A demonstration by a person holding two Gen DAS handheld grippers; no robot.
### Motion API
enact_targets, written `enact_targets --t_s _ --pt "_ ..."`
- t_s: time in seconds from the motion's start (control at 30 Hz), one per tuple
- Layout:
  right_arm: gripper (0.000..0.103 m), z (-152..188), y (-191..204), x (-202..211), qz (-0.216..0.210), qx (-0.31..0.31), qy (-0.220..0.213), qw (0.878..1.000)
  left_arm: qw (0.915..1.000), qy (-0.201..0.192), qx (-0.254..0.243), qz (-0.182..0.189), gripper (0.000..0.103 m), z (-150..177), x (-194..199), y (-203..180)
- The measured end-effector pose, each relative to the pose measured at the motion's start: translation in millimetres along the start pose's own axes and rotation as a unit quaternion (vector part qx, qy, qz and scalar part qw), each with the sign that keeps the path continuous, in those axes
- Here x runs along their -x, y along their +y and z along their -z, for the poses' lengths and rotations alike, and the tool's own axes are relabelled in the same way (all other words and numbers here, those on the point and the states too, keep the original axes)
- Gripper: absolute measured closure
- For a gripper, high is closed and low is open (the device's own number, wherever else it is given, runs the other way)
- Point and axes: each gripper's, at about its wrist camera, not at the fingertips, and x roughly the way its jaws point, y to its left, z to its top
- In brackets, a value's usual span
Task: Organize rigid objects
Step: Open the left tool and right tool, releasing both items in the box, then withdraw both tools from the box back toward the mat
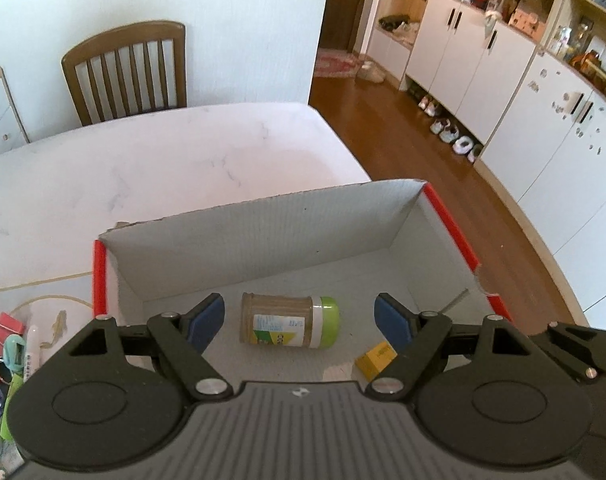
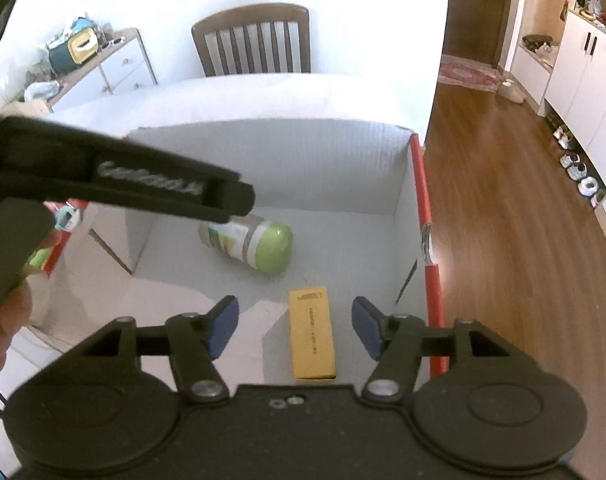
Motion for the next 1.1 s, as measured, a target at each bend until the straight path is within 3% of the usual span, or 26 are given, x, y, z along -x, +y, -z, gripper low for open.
enact_targets --t_s 0.13,0.73,1.1 --pt "0.038 0 1 9 -0.001 -0.002 -0.015 1.0 0.9998 -0.021 0.001 0.006 0.021 9 19 2" --pt "0.007 20 25 54 -0.003 0.011 -0.082 0.997 0.9959 -0.09 -0.008 0.008 0.02 51 95 29" --pt "0.002 35 64 76 -0.01 -0.006 -0.128 0.992 0.9925 -0.119 -0.015 0.026 0.013 81 131 81"
